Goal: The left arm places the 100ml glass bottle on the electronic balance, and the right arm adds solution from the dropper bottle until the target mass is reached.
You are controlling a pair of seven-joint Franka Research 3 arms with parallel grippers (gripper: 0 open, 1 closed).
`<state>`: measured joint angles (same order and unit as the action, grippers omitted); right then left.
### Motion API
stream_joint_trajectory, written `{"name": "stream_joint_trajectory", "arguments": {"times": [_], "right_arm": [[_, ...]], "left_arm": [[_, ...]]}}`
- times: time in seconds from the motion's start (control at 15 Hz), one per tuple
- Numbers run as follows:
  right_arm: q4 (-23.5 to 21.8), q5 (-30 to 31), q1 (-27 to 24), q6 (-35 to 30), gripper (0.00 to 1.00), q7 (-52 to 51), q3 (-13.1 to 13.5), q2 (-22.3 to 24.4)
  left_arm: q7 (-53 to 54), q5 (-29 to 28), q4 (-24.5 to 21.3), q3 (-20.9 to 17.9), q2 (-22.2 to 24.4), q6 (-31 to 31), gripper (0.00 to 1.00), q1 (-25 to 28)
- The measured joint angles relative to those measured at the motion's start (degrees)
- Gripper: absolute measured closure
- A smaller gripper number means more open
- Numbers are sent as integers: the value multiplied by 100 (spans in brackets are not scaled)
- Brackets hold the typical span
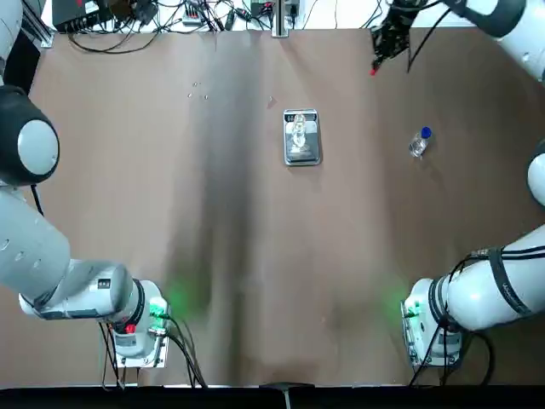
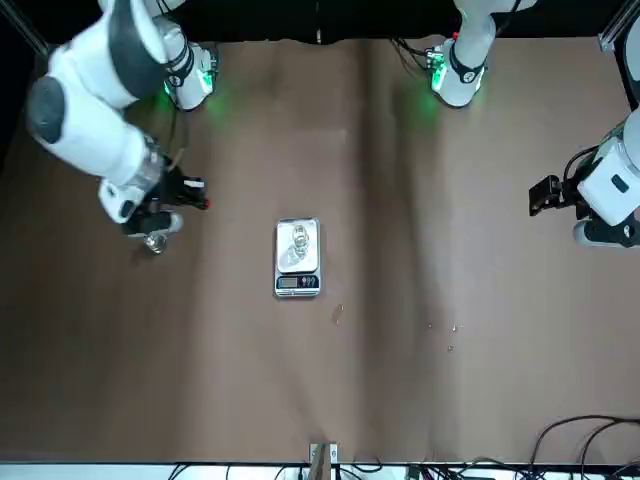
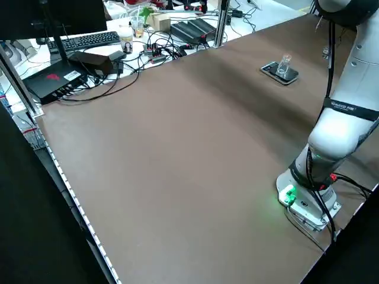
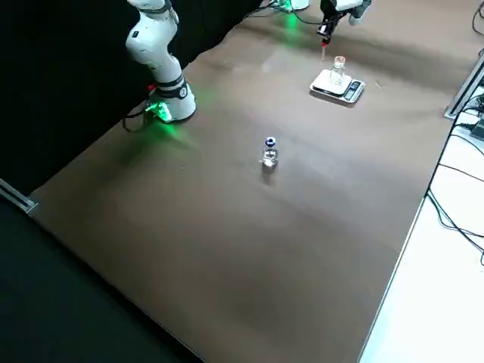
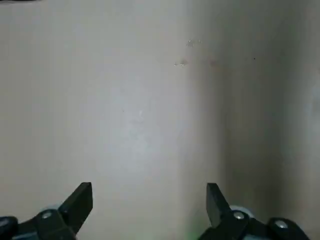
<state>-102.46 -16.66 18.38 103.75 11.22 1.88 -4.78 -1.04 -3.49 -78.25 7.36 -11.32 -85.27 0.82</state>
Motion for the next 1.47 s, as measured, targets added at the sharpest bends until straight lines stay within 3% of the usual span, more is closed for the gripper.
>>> {"name": "stream_joint_trajectory", "arguments": {"times": [0.4, 0.73, 1.2, 1.47], "right_arm": [[-86, 835, -955, -424, 96, -805, 12, 112], [-597, 1152, -1493, -270, 96, -1569, 18, 478], [-1819, 1794, -1663, 1228, 96, -1607, -10, 831], [-2002, 1813, -1790, 1386, 96, -1711, -9, 925]], "left_arm": [[-1, 0, 0, 0, 0, 0, 0, 0], [-2, 0, 0, 0, 0, 0, 0, 0], [-3, 0, -3, -2, 0, 0, 0, 1], [-3, 0, -3, -2, 0, 0, 0, 2]]}}
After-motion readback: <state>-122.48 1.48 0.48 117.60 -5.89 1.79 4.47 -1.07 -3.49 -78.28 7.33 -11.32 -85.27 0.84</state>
